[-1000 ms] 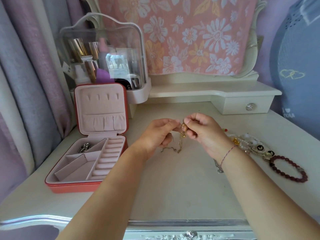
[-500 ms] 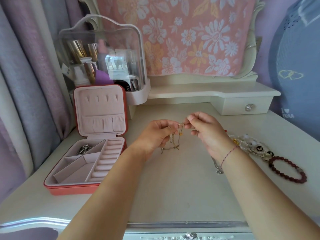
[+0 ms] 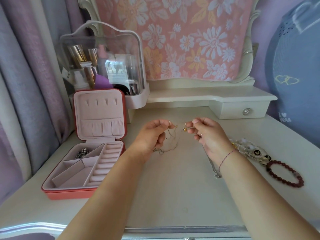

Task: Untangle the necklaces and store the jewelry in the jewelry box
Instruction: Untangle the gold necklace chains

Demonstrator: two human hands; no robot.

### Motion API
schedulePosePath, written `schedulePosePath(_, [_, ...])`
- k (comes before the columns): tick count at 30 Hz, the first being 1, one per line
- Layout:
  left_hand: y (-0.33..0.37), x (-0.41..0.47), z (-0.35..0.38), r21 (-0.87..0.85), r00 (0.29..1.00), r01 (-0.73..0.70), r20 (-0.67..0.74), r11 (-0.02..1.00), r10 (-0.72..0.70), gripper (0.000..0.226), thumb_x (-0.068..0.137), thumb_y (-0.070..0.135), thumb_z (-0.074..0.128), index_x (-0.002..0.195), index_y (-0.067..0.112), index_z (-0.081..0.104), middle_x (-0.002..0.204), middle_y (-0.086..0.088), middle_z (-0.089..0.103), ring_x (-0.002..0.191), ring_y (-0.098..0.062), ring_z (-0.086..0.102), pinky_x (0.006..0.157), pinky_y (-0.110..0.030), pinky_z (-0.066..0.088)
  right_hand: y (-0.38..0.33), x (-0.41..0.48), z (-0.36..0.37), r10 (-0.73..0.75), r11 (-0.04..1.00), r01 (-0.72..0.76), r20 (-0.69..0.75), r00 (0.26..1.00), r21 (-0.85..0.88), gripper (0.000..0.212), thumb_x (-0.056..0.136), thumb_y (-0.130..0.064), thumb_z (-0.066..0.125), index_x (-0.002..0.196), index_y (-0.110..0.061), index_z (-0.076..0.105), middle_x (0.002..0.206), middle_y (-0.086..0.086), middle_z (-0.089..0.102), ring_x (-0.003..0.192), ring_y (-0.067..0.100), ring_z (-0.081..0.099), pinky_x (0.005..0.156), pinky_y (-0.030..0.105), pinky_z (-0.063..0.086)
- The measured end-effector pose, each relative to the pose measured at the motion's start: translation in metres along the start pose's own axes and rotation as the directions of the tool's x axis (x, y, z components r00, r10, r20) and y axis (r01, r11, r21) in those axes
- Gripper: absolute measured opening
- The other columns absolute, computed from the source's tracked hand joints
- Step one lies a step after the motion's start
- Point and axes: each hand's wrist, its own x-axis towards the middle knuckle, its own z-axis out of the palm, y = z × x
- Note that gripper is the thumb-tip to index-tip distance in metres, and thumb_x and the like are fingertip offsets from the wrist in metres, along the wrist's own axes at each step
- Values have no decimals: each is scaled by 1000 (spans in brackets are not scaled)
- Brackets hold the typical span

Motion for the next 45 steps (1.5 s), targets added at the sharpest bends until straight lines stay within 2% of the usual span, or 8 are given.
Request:
schedulePosePath(2, [-1, 2, -1, -88, 1000, 4, -25, 996, -6, 18, 100, 10, 45, 90, 9, 60, 88, 1, 67, 44, -7, 34, 39, -18, 22, 0, 1, -1, 32, 999, -31, -21, 999, 18, 21, 99, -6, 45, 82, -15, 53, 80, 2, 65, 63, 11, 57, 56, 23, 35])
schedulePosePath(4, [0, 3, -2, -158, 999, 17, -29, 987, -22, 19, 100, 9, 43, 89, 10, 57, 90, -1, 67, 44, -8, 33, 38, -18, 23, 0, 2, -3, 69, 997, -68, -40, 997, 34, 21, 100, -7, 45, 82, -15, 53, 79, 2, 63, 63, 12, 56, 55, 23, 34])
schedulePosePath(12, [4, 6, -10, -512, 997, 21, -49, 859, -54, 21, 92, 11, 34, 74, 15, 43, 75, -4, 63, 39, -10, 25, 35, -18, 19, -4, 2, -6, 235, 939, -213, -51, 971, 268, 20, 100, -5, 43, 83, -13, 50, 80, 8, 61, 71, 18, 61, 60, 24, 42])
schedulePosePath(18, [3, 7, -10, -527, 997, 17, -50, 850, -51, 21, 89, 12, 31, 70, 14, 40, 77, -8, 64, 37, -11, 24, 35, -18, 17, -4, 1, -6, 245, 918, -234, 7, 970, 320, 21, 100, -5, 42, 83, -14, 49, 75, 8, 67, 69, 19, 66, 60, 25, 43])
schedulePosePath(26, [4, 5, -11, -501, 1000, 14, 3, 865, -14, 20, 88, 13, 31, 71, 15, 40, 105, -14, 70, 37, -10, 22, 35, -18, 18, -2, 3, -7, 274, 892, -287, 88, 958, 348, 20, 100, -9, 41, 82, -16, 48, 65, 3, 68, 52, 11, 61, 51, 21, 40])
schedulePosePath(32, [4, 4, -11, -485, 1000, 5, 29, 875, 11, 21, 88, 13, 31, 69, 16, 38, 113, -15, 69, 38, -10, 22, 35, -19, 18, -1, 3, -7, 276, 886, -285, 79, 958, 366, 19, 100, -8, 43, 83, -15, 51, 82, 8, 64, 72, 17, 62, 60, 25, 45])
schedulePosePath(39, [5, 4, -11, -481, 999, 12, 36, 877, 6, 21, 86, 14, 31, 66, 16, 37, 111, -13, 69, 39, -11, 22, 36, -20, 17, -3, 2, -7, 298, 854, -321, 121, 947, 408, 22, 101, -9, 41, 81, -16, 49, 88, 9, 69, 79, 20, 67, 68, 26, 46])
schedulePosePath(45, [7, 4, -10, -472, 999, 17, 42, 881, 3, 21, 85, 14, 31, 65, 16, 37, 112, -13, 68, 39, -11, 22, 37, -20, 16, -1, 6, -11, 352, 791, -384, 161, 922, 476, 19, 101, -12, 41, 83, -16, 47, 76, 4, 73, 60, 12, 67, 55, 22, 44])
